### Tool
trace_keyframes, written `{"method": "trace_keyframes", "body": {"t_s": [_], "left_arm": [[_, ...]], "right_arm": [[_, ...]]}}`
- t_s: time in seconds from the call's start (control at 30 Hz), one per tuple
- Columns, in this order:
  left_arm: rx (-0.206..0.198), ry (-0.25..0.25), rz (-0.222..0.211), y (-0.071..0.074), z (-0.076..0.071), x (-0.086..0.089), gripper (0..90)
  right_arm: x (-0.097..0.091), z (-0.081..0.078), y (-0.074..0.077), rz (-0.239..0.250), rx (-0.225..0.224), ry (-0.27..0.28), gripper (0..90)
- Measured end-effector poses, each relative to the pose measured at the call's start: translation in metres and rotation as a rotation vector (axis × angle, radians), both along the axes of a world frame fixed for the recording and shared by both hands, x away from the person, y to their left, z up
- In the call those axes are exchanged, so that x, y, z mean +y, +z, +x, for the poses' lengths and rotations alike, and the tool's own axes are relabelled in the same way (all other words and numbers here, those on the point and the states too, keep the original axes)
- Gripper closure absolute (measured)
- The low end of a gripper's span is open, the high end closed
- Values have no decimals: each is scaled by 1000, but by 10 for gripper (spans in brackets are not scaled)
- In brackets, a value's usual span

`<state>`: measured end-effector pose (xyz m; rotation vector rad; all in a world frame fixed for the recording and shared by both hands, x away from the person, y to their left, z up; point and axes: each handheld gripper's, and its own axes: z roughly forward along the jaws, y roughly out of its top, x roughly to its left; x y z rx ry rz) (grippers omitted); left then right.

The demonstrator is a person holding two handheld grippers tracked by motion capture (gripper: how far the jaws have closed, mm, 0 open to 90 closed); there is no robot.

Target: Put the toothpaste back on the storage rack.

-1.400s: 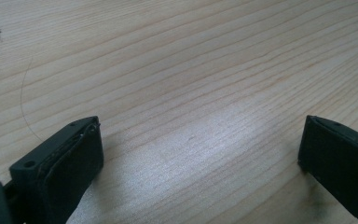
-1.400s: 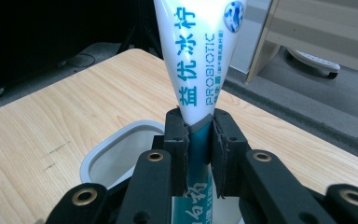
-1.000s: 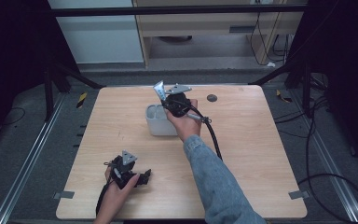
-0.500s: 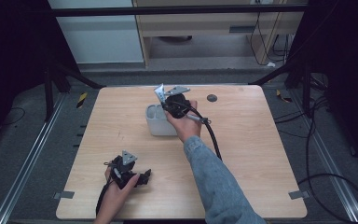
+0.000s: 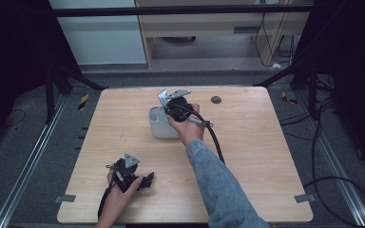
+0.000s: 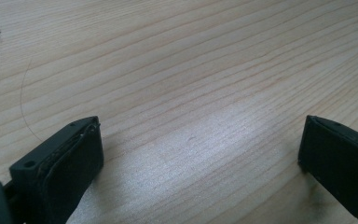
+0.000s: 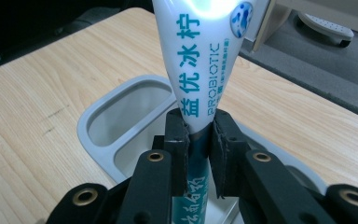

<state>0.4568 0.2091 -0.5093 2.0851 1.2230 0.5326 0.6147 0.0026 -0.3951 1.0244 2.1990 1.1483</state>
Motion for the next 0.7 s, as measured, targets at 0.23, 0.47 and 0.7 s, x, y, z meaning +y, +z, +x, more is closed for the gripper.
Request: {"method": "trace_keyframes", "body": {"t_s": [0.23,0.47,0.7], "left_arm": [[1,-2,1,0,0,0,0],[1,-2,1,0,0,0,0],[0,-4,1,0,0,0,0]], "right_arm": [[2,0,-1,-6,8,-1,782],[2,1,-3,-11,18,-1,781],[5,1,-3,-21,19,2,781]]}}
